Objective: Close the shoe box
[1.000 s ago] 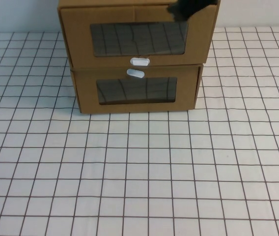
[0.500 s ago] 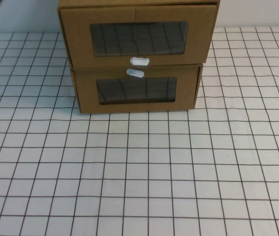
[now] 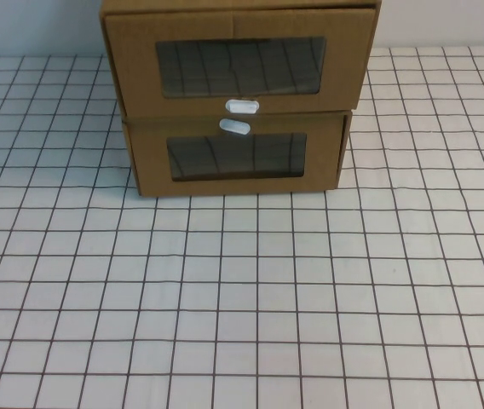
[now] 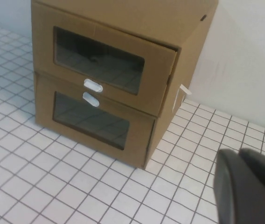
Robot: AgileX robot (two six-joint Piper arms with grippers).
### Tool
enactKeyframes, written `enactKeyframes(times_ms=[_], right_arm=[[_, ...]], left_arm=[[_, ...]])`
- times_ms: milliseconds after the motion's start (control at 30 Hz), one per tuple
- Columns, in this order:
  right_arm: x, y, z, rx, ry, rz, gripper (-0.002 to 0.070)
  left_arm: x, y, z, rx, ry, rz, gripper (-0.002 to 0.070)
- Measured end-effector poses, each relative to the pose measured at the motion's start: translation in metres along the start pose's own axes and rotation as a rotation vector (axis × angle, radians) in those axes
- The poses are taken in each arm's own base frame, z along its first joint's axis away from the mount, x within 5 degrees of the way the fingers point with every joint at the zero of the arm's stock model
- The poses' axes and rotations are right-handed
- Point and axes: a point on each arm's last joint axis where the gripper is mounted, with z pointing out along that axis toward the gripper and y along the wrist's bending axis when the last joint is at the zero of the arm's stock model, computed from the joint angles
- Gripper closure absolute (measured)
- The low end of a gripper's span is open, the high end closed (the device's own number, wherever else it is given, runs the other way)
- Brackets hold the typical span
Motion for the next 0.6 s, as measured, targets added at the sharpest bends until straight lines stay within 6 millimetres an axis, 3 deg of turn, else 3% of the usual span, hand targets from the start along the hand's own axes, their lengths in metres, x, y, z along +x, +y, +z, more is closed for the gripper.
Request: enactKeyframes(times_ms=[167, 300, 433, 600], right_arm=[[0.035, 0.005, -0.03, 0.011, -0.121, 0.103, 0.0689], [0.059, 0.008, -0.034, 0.015, -0.152, 0.133, 0.0689], [0.072, 0.009, -0.026, 0.022, -0.155, 0.139, 0.0689], [0.075, 0.009, -0.022, 0.024, -0.165, 0.138, 0.0689]], left_arm=[[0.037, 0.005, -0.032, -0.131, -0.124, -0.064, 0.068], [0.063, 0.003, -0.044, -0.15, -0.215, -0.106, 0.068], [0.088, 0.001, -0.03, -0.146, -0.246, -0.126, 0.068], [0.106, 0.001, -0.007, -0.14, -0.189, -0.142, 0.068]])
